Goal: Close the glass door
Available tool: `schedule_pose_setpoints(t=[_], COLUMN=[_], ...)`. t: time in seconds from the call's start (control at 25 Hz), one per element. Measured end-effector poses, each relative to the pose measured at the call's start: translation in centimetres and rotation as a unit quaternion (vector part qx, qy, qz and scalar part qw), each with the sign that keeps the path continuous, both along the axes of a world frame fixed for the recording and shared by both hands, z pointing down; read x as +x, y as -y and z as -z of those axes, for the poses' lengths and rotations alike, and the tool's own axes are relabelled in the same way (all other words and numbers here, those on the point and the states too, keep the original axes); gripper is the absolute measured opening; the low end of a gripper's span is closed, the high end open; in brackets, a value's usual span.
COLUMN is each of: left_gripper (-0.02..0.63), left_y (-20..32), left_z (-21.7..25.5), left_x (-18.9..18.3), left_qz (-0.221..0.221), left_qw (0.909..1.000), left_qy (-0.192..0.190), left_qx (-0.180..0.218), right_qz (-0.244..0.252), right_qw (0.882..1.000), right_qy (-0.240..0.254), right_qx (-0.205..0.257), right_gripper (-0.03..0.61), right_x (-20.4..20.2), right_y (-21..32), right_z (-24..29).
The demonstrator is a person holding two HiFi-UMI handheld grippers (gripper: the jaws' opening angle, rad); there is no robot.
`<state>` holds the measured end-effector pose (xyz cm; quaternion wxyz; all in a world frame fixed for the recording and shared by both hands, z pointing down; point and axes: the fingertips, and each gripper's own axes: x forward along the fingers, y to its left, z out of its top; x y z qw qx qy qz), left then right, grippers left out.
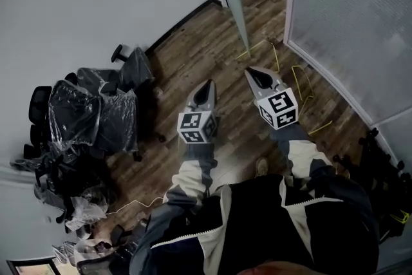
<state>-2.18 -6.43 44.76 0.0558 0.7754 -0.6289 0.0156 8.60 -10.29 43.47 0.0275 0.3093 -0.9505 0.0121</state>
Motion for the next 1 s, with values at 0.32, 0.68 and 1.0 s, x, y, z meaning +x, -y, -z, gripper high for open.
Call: schedule_pose_setpoints(t=[0.32,0.68,1.0], left_gripper=[0.005,0.004,0.003], left_y=[6.7,15.8,27.4], left_z=[0.4,-0.7,0.4], left_x=[-0.9,-6.9,-12.3], left_qz=[0.013,-0.007,-0.081], left_qw=[0.9999,0.9999,0.9959], left_qy=[0.008,-0.015,-0.034], left_qx=[0.002,0.004,0.023], right_qz=[0.018,0.002,-0.055], right_qw=[1.0,0.999,0.996], right_qy=[-0.008,-0.049,-0.067], right_qx=[-0.013,-0.001,0.008], right_gripper=[0.003,0.003,0.003], right_x=[-1.5,-7.7,-14.0], right_y=[6.3,14.6,25.6], right_z=[-1.5,-2.2,-0.7])
